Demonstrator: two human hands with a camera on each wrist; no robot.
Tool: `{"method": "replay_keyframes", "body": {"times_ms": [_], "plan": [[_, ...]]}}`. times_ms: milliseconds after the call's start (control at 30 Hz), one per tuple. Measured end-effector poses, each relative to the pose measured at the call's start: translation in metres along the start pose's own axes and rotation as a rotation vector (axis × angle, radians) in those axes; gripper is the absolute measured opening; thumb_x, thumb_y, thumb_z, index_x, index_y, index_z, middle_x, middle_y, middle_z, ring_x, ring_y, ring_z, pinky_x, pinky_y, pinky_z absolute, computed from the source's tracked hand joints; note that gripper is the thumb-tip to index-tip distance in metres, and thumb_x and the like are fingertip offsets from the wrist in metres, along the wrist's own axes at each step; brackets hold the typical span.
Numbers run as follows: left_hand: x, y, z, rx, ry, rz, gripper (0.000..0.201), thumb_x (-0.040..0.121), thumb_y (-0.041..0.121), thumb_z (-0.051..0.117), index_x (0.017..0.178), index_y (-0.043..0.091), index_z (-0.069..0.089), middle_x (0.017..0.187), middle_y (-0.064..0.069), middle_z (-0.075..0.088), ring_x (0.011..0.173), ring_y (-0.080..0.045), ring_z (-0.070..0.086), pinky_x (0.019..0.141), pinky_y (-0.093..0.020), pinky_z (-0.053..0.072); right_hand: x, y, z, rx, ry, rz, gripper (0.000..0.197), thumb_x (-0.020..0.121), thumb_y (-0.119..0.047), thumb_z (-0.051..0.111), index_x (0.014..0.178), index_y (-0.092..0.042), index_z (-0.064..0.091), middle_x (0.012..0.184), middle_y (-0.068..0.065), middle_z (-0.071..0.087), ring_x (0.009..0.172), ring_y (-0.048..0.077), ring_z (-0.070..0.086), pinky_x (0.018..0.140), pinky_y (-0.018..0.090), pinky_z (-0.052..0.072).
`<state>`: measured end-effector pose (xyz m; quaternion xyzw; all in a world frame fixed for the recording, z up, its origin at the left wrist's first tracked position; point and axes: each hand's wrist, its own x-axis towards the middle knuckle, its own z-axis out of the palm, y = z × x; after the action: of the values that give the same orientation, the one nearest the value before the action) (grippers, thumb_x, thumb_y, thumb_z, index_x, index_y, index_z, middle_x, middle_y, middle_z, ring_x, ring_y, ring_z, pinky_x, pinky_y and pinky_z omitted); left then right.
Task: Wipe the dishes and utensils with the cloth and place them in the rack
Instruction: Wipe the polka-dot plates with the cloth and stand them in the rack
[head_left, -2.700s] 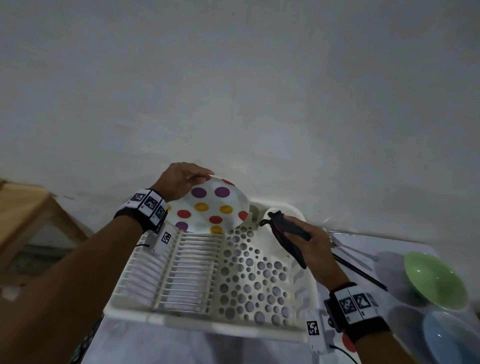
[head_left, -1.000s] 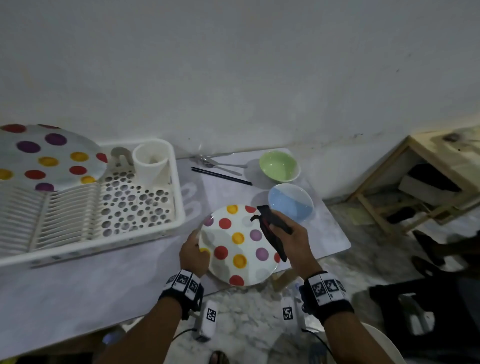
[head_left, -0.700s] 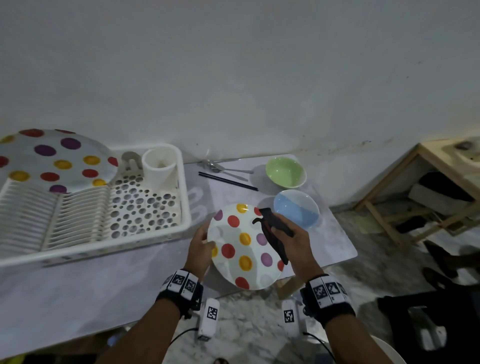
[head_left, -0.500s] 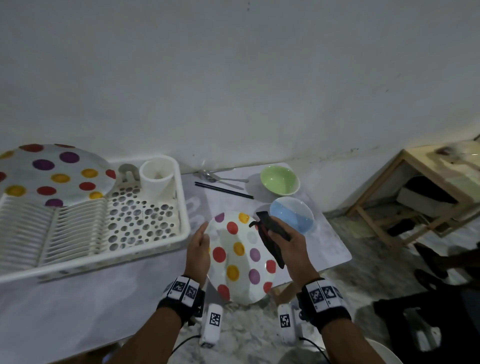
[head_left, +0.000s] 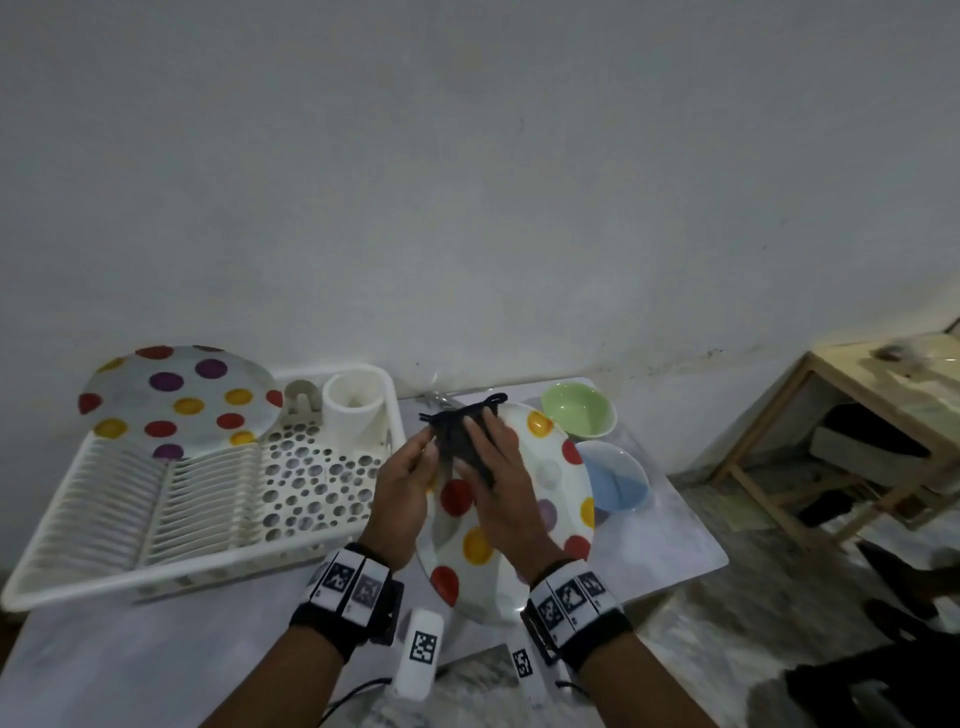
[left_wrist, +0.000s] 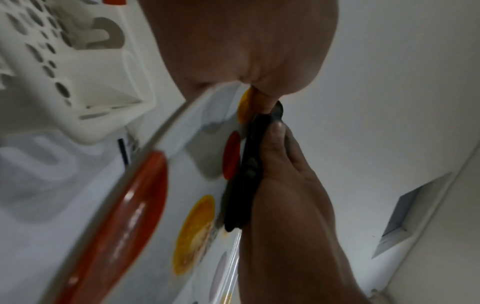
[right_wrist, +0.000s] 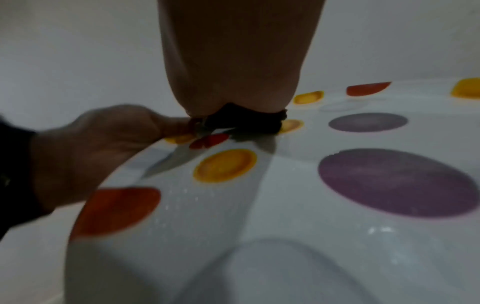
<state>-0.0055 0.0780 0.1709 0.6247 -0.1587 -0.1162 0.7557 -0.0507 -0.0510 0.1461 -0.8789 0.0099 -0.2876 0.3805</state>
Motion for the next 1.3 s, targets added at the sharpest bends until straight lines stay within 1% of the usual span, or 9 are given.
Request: {"method": "replay_keyframes", "body": {"times_ms": [100, 200, 433, 533, 700, 833, 1000, 1167, 1300], "plan": [[0.009, 0.021, -0.003, -0.015, 0.018, 0.053, 0.03, 0.101, 0.009, 0.042, 0.122, 0.02, 0.062, 0.113, 0.011, 0.071, 0.109, -0.007, 0.065, 0.087, -0.017, 0.05, 0.017, -0.015, 0.009, -0.32, -0.111, -0.149, 0.056, 0.102, -0.048, 0.025, 0.152, -0.023, 0.019, 0.161, 0.014, 0.013, 0.15, 0.028, 0.005, 0.121, 0.036, 0.004], [0.014, 0.044, -0.011, -0.016, 0.011, 0.08, 0.033, 0.101, 0.006, 0.042, 0.127, 0.016, 0.059, 0.118, 0.008, 0.068, 0.108, -0.002, 0.064, 0.088, -0.015, 0.05, 0.036, -0.019, -0.001, -0.445, -0.142, -0.202, 0.056, 0.102, -0.049, 0.018, 0.153, -0.028, 0.012, 0.162, 0.007, 0.002, 0.15, 0.027, -0.001, 0.121, 0.042, 0.005], [0.025, 0.075, -0.041, -0.067, 0.135, 0.087, 0.031, 0.1, 0.017, 0.048, 0.128, 0.025, 0.059, 0.115, 0.004, 0.069, 0.097, -0.006, 0.069, 0.077, -0.025, 0.058, 0.068, 0.007, -0.039, -0.561, -0.044, -0.031, 0.058, 0.099, -0.053, 0.006, 0.153, -0.03, 0.002, 0.163, 0.011, 0.003, 0.149, 0.032, 0.004, 0.118, 0.049, 0.012], [0.025, 0.08, -0.042, -0.074, 0.17, 0.101, 0.032, 0.1, 0.018, 0.048, 0.13, 0.023, 0.058, 0.112, 0.01, 0.07, 0.096, -0.003, 0.069, 0.073, -0.022, 0.058, 0.056, 0.008, -0.032, -0.518, -0.023, 0.018, 0.06, 0.099, -0.053, 0.005, 0.153, -0.027, 0.005, 0.162, 0.016, 0.007, 0.148, 0.035, 0.005, 0.117, 0.05, 0.01], [0.019, 0.074, -0.029, -0.083, 0.185, 0.048, 0.03, 0.1, 0.02, 0.049, 0.125, 0.03, 0.061, 0.13, -0.002, 0.063, 0.12, -0.022, 0.059, 0.102, -0.048, 0.048, 0.034, -0.007, 0.003, -0.394, -0.043, 0.023, 0.059, 0.1, -0.053, 0.007, 0.153, -0.027, 0.004, 0.161, 0.011, 0.003, 0.149, 0.031, 0.001, 0.119, 0.051, 0.012], [0.021, 0.077, -0.022, -0.068, 0.181, 0.028, 0.033, 0.1, 0.013, 0.047, 0.131, 0.018, 0.058, 0.126, -0.002, 0.064, 0.1, 0.001, 0.063, 0.087, -0.018, 0.052, 0.036, -0.034, 0.012, -0.389, -0.103, -0.127, 0.055, 0.101, -0.05, 0.01, 0.153, -0.032, 0.008, 0.163, 0.006, 0.002, 0.15, 0.022, -0.008, 0.12, 0.041, 0.0], [0.031, 0.091, -0.028, -0.148, 0.238, -0.008, 0.029, 0.099, 0.015, 0.049, 0.123, 0.02, 0.065, 0.116, -0.01, 0.07, 0.102, -0.023, 0.069, 0.084, -0.035, 0.056, 0.035, -0.056, 0.008, -0.482, -0.24, -0.342, 0.052, 0.104, -0.04, 0.022, 0.153, -0.025, 0.016, 0.163, 0.008, 0.007, 0.15, 0.027, -0.003, 0.119, 0.042, -0.002], [0.036, 0.098, -0.042, -0.194, 0.259, 0.006, 0.024, 0.099, 0.015, 0.05, 0.112, 0.025, 0.067, 0.11, -0.005, 0.072, 0.097, -0.024, 0.071, 0.08, -0.038, 0.058, 0.021, -0.051, -0.004, -0.528, -0.38, -0.456, 0.05, 0.105, -0.041, 0.022, 0.153, -0.029, 0.015, 0.163, 0.004, 0.003, 0.15, 0.022, -0.008, 0.121, 0.041, -0.004], [0.029, 0.093, -0.045, -0.147, 0.236, 0.001, 0.026, 0.1, 0.017, 0.049, 0.116, 0.026, 0.066, 0.111, -0.005, 0.071, 0.102, -0.027, 0.068, 0.084, -0.042, 0.056, 0.041, -0.031, -0.015, -0.557, -0.379, -0.381, 0.053, 0.102, -0.048, 0.011, 0.153, -0.032, 0.012, 0.163, 0.002, 0.0, 0.15, 0.021, -0.006, 0.121, 0.045, 0.001]]}}
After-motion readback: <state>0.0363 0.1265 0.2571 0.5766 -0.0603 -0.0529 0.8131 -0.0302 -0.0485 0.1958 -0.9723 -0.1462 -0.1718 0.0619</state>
